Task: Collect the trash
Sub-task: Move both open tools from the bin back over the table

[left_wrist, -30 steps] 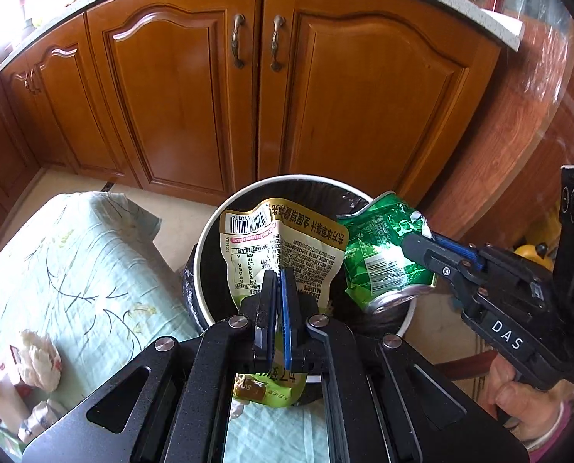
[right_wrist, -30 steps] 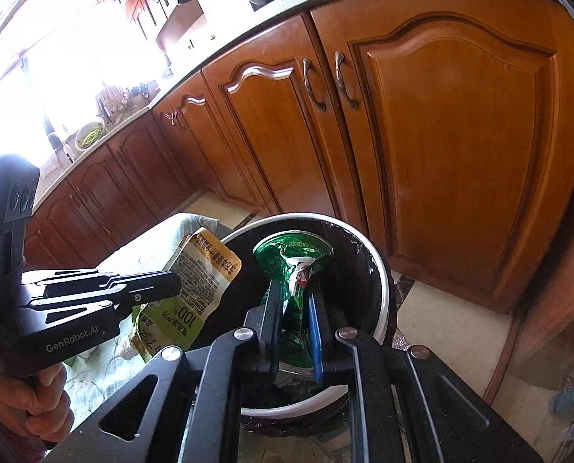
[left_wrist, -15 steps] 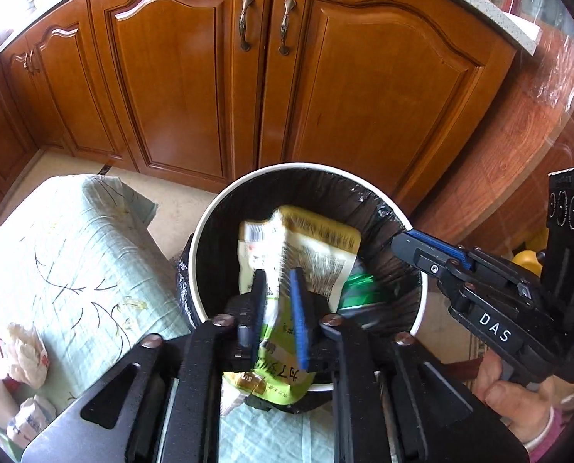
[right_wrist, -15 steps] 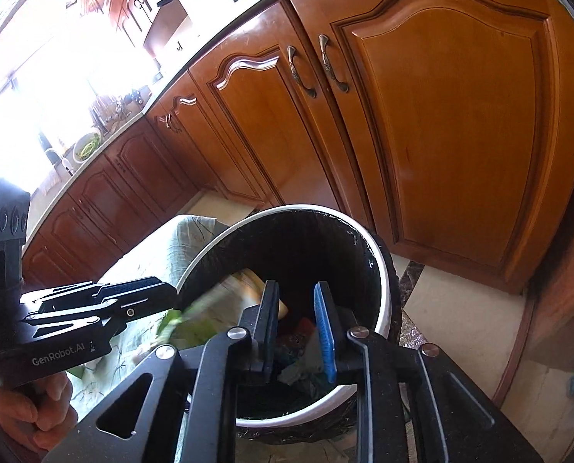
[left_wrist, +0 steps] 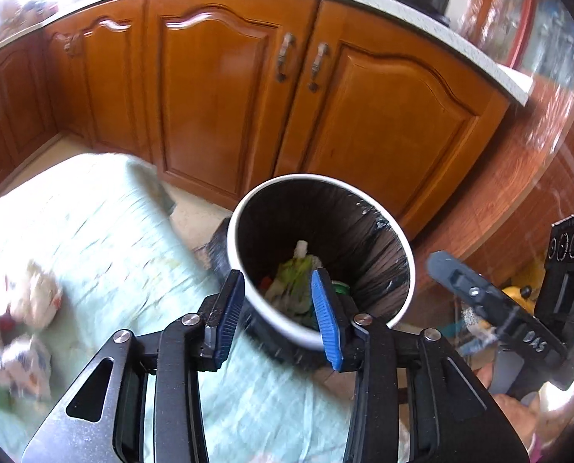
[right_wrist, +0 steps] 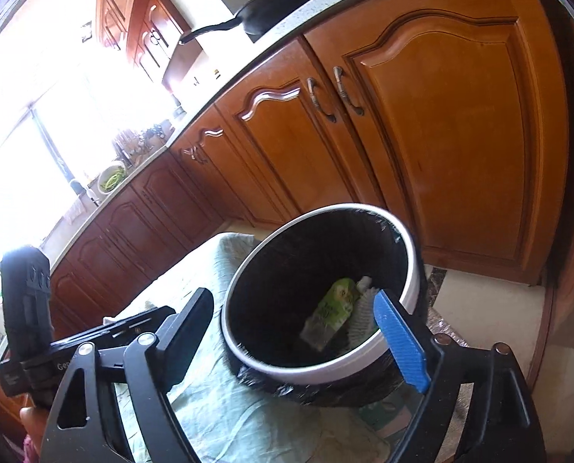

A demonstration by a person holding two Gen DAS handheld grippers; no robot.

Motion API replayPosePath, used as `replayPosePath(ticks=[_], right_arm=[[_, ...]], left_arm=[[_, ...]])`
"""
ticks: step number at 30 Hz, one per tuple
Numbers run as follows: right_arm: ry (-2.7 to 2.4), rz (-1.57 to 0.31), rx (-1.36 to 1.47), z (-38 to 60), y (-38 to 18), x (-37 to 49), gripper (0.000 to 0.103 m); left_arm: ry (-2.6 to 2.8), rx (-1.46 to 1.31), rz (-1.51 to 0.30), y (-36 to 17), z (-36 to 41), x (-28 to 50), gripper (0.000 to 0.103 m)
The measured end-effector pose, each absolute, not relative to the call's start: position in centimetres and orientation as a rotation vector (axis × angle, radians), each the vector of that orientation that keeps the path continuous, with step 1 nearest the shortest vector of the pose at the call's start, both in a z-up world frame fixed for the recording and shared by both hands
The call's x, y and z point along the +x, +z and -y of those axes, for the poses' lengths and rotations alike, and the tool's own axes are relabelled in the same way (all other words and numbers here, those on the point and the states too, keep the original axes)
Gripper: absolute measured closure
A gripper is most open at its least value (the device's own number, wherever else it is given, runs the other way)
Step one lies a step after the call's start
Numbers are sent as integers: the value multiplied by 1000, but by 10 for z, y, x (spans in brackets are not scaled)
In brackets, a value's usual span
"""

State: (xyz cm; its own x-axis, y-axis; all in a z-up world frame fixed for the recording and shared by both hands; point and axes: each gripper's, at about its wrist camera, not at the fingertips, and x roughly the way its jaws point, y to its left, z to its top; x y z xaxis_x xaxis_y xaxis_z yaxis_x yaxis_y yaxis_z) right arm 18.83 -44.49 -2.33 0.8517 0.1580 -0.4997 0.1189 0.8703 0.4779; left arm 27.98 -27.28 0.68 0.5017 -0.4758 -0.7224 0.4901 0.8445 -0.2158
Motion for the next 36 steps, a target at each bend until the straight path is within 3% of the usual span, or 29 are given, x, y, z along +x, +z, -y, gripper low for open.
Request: replayPosePath(ticks=[7,19,36], right_arm=[[96,-569,498,403,-25,180,10],[239,-665,455,327,-38,190,9],[364,-726,362,250,-38,206,9]], left_arm=[[-479,-81,-863,-9,206,247,57],[-282,-215,-849,-20,95,209,56],[-129,-315,-831,-31,-5,197,37]])
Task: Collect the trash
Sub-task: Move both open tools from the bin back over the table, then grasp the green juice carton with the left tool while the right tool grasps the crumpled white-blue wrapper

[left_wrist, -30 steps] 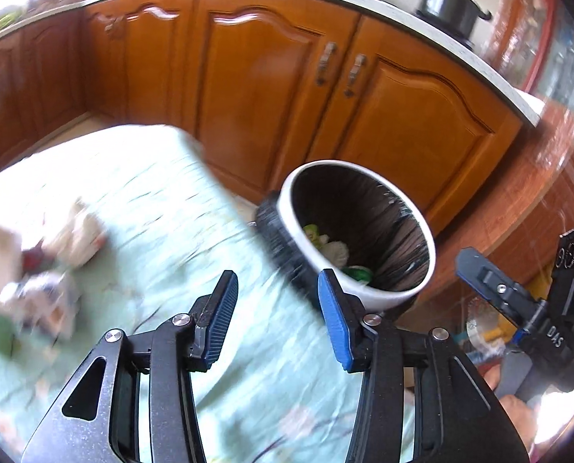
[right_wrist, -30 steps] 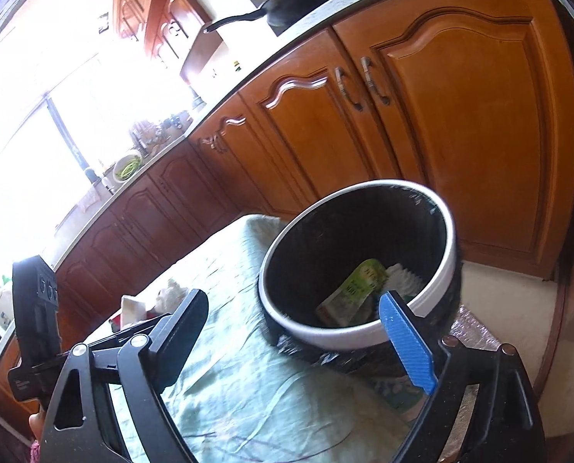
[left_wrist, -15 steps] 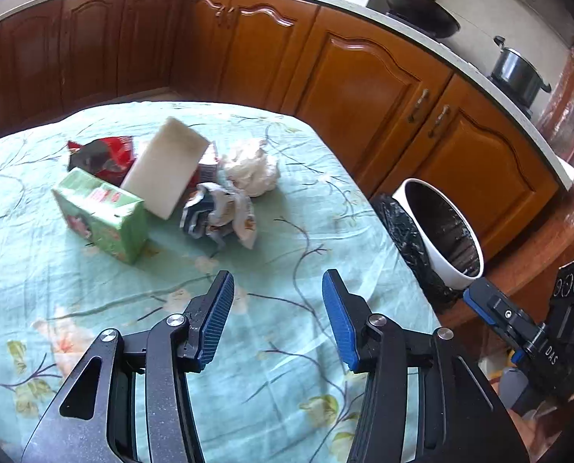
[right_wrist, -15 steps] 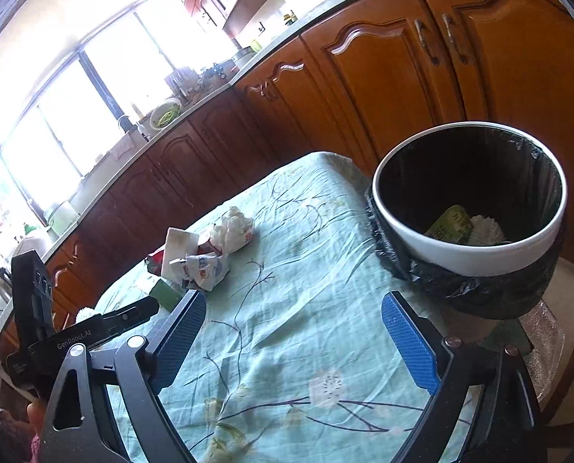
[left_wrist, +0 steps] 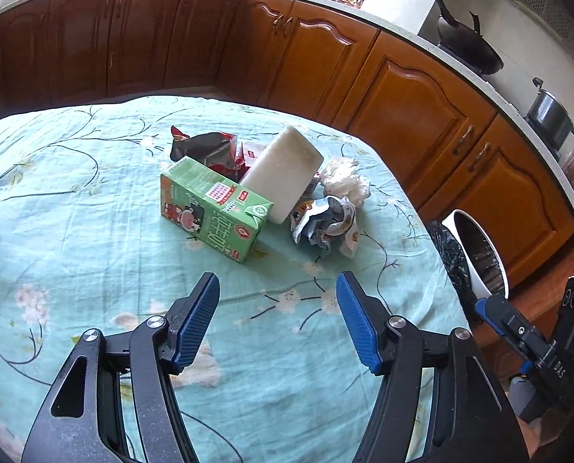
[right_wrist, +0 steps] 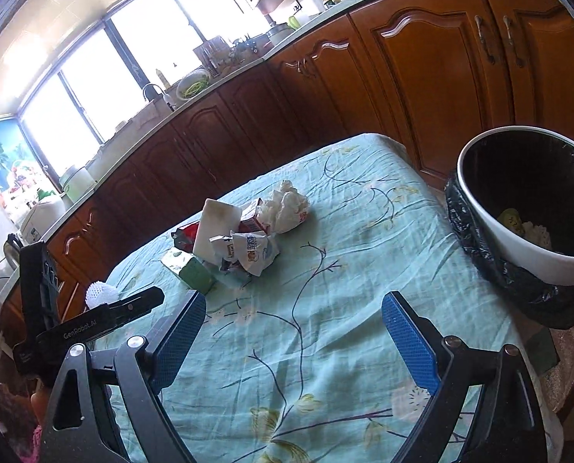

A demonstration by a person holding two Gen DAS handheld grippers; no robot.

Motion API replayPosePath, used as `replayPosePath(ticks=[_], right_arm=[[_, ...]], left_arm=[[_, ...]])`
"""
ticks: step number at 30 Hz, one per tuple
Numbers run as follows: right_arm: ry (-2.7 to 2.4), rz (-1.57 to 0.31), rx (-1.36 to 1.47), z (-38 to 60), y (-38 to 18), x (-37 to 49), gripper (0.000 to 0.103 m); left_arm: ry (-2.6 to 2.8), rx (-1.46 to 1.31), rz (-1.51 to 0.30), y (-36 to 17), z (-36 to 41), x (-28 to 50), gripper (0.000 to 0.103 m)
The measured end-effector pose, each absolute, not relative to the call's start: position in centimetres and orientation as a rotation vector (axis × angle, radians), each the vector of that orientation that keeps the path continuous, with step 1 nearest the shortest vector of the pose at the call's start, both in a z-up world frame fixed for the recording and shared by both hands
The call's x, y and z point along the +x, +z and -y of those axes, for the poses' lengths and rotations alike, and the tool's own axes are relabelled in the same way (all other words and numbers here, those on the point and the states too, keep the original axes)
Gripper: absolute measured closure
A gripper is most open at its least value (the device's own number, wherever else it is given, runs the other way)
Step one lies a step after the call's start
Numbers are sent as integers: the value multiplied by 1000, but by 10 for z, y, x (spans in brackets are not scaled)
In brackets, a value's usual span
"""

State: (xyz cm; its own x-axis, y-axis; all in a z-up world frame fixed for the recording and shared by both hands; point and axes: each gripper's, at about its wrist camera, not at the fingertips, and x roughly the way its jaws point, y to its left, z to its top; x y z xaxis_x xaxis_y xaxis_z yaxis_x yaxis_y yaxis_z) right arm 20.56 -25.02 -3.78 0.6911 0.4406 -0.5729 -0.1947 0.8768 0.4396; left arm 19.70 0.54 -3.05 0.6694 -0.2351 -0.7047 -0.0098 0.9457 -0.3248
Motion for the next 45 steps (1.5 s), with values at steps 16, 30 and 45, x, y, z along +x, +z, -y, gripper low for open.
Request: replayPosePath(ticks=[16,30,45], right_arm=[[488,-845,437,198,-53,274,9],[535,-969,489,166,-86,320,51],[490,-890,453,208,-68,285,87]], left_arm=[[-80,-369,-851,-39,-50,231,23],[-76,-608,-942,-54,-72,289,21],[-118,-419,-947,-56,-51,291,60]])
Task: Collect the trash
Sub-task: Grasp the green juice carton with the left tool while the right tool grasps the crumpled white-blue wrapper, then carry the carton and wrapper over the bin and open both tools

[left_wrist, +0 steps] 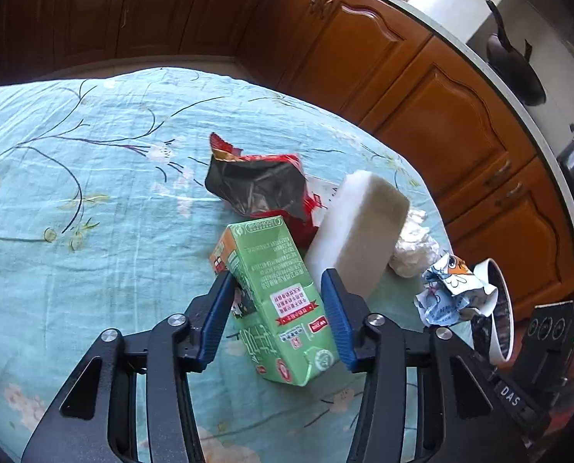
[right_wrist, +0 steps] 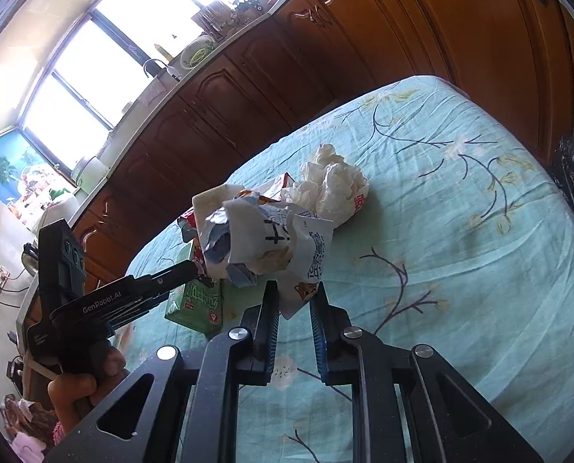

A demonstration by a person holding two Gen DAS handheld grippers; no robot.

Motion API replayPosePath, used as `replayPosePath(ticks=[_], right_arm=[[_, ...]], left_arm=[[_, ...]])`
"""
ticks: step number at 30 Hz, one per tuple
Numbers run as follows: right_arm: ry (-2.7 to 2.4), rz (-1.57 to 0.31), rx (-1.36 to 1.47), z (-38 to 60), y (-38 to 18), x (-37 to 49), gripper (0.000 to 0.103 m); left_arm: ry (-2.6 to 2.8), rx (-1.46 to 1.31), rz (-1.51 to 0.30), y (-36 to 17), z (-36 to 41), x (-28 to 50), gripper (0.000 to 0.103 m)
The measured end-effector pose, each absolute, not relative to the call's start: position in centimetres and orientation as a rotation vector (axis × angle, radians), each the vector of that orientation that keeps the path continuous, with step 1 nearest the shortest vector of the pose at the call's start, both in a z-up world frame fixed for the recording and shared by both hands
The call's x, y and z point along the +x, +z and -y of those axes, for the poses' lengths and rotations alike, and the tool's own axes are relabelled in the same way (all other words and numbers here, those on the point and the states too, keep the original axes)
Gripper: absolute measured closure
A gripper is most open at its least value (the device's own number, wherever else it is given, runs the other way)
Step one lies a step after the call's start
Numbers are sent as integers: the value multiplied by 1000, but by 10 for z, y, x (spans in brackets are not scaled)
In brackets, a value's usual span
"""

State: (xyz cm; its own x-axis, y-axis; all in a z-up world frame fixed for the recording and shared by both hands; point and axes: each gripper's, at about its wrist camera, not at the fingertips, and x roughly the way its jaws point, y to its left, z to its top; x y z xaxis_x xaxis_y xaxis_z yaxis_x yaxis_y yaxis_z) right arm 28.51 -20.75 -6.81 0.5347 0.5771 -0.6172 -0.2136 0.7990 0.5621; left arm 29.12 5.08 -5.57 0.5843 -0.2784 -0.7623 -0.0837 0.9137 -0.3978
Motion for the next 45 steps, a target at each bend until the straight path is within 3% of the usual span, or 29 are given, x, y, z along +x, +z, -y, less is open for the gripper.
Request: replayPosePath(ticks=[6,17,45], right_arm=[[484,-877,441,221,-64,268,87],[422,-841,425,253,-53,239,87],[102,-720,457,405,-32,186,87]], left_arm=[[-172,-345,-937,-44,-35,270,68],[-297,-277,-875,-14,8,225,69],[-593,-72,-850,10,189,241,70]])
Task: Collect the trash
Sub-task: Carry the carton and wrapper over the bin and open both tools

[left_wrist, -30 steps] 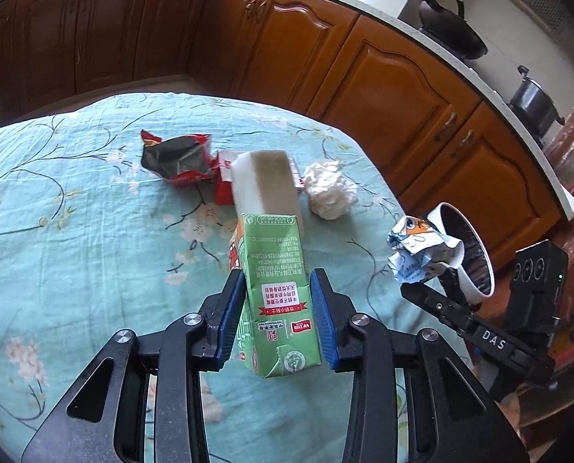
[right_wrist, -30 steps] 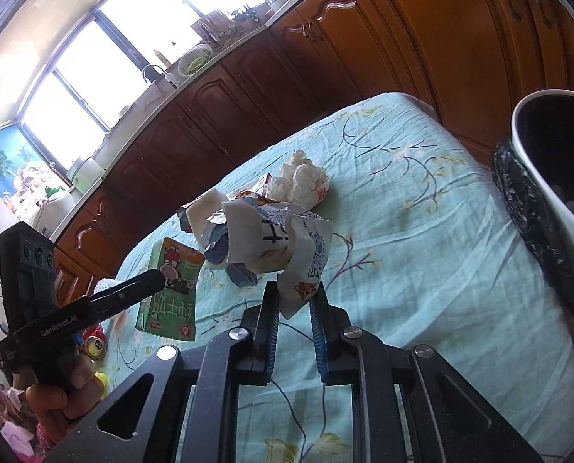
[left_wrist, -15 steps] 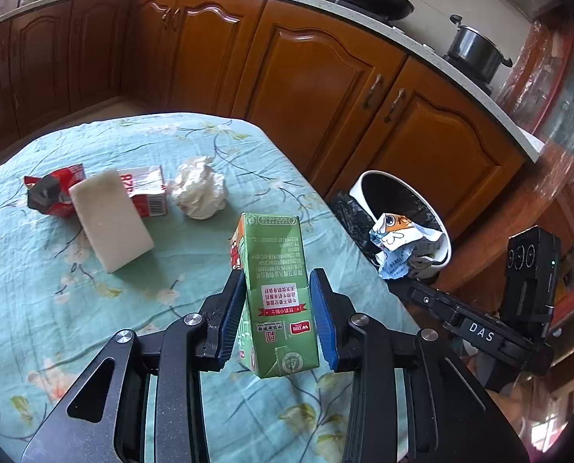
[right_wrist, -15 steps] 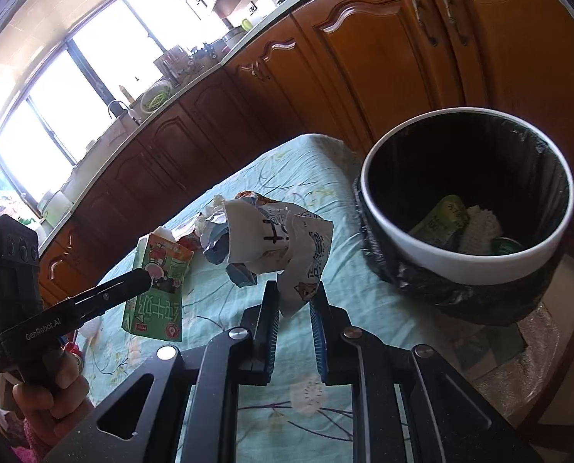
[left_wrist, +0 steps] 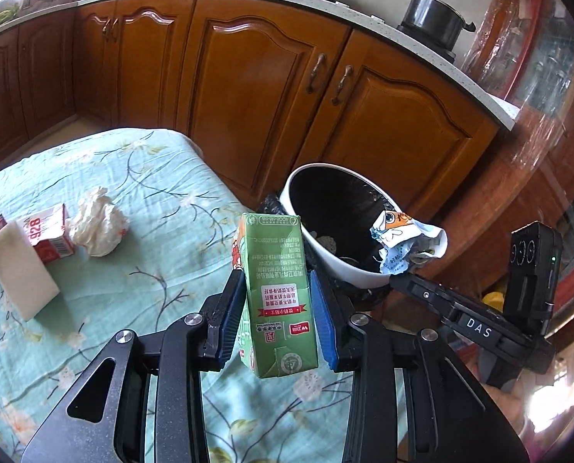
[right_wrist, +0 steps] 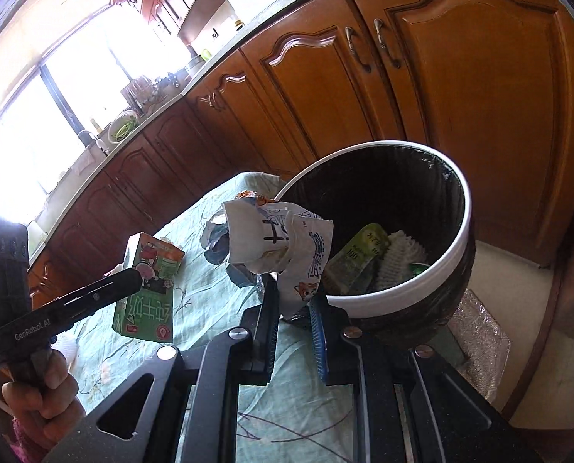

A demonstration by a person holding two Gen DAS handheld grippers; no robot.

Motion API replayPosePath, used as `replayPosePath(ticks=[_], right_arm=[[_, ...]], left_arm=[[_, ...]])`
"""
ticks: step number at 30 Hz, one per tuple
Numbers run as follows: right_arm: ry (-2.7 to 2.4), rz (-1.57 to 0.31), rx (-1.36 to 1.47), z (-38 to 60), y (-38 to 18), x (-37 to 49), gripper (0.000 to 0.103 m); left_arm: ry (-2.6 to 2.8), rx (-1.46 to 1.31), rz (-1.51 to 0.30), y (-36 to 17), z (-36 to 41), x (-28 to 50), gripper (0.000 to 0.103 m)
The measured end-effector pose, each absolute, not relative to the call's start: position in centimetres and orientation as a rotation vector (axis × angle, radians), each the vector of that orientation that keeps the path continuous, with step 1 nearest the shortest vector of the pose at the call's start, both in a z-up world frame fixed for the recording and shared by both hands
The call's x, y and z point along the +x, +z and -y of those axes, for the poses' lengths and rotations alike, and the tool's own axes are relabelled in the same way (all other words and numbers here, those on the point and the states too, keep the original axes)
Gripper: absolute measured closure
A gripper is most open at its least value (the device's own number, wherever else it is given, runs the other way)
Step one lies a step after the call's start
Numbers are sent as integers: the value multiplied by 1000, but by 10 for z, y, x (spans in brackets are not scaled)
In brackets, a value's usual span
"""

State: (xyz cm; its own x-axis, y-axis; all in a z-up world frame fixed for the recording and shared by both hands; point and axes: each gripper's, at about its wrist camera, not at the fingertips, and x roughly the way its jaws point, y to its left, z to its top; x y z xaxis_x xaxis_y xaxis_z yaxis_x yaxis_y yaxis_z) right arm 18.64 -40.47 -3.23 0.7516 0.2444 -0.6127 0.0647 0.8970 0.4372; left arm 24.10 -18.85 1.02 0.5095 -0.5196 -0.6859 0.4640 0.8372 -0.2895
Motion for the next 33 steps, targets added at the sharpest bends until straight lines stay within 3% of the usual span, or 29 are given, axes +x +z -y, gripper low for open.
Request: replayPosePath(ticks=[14,33], right_arm=[[35,-734,463,443,-33,207,87],[18,-806,441,465,-42,237,87]], left_arm=[[-686,-12,-839,27,268,265,70],[-692,57,-917,6,340,301,70]])
